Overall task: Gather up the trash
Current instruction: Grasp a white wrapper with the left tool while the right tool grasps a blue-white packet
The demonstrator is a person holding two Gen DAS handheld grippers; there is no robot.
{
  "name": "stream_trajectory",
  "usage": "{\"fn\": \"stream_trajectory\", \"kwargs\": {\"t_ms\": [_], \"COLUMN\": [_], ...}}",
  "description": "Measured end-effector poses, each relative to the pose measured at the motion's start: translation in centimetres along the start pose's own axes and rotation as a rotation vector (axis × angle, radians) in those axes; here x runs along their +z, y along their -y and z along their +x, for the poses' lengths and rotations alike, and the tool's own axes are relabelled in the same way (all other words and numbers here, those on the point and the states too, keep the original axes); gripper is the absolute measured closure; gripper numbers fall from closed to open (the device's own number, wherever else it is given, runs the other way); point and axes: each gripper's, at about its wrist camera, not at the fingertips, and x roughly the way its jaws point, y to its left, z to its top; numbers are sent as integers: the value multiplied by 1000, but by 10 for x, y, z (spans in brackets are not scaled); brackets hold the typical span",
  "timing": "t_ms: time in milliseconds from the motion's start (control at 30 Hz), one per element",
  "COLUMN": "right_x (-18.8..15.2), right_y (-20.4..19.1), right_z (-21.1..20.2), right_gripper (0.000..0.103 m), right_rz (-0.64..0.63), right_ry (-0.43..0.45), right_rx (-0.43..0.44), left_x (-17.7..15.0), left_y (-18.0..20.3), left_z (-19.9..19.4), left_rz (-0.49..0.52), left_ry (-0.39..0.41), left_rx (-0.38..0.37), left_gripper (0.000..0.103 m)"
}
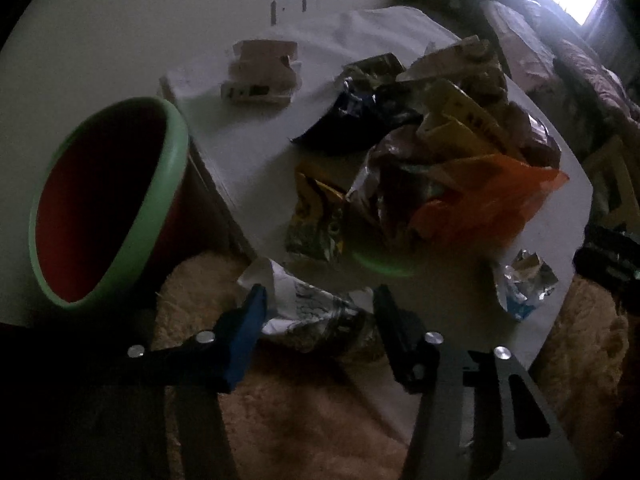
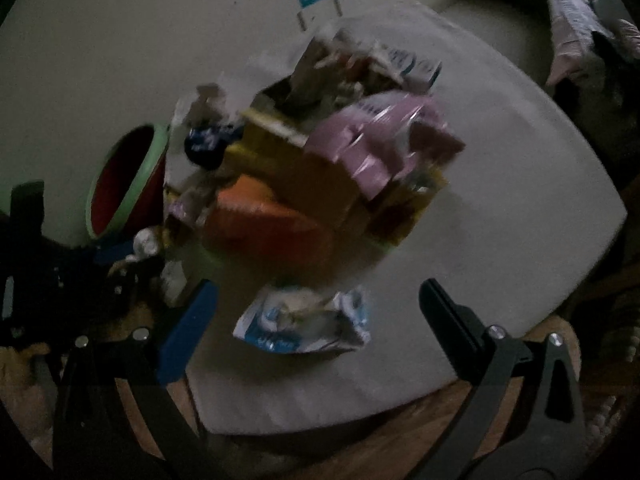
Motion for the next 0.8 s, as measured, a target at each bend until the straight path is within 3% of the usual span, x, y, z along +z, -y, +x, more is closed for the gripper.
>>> {"fn": "stream_trajectory", "kwargs": {"t_ms": [33,67,533,600,800], "right_x": [-1,-2,-12,-13,-15], "right_y": [-1,-2,-1,-1,1], "right_z": [2,4,34,39,40], "right_gripper": [3,3,5,10,40], "right_rz": [-2,-1,33,38,40], "right_ry": [-8,-16,-149,-160,-154], "right_rx": [7,12,52,64,99], "left_x": [0,2,1,0,1], "left_y": [-1,-3,-10,-11,-12], "left_z": [-2,-1,-24,-27,-32], "left_rz": [-3,-3,-18,-26,-35], "left_ry": [5,8,60,67,88], "left_rx": [-4,1,-21,-23,-23], "left_gripper": [58,69,83,83,83]}}
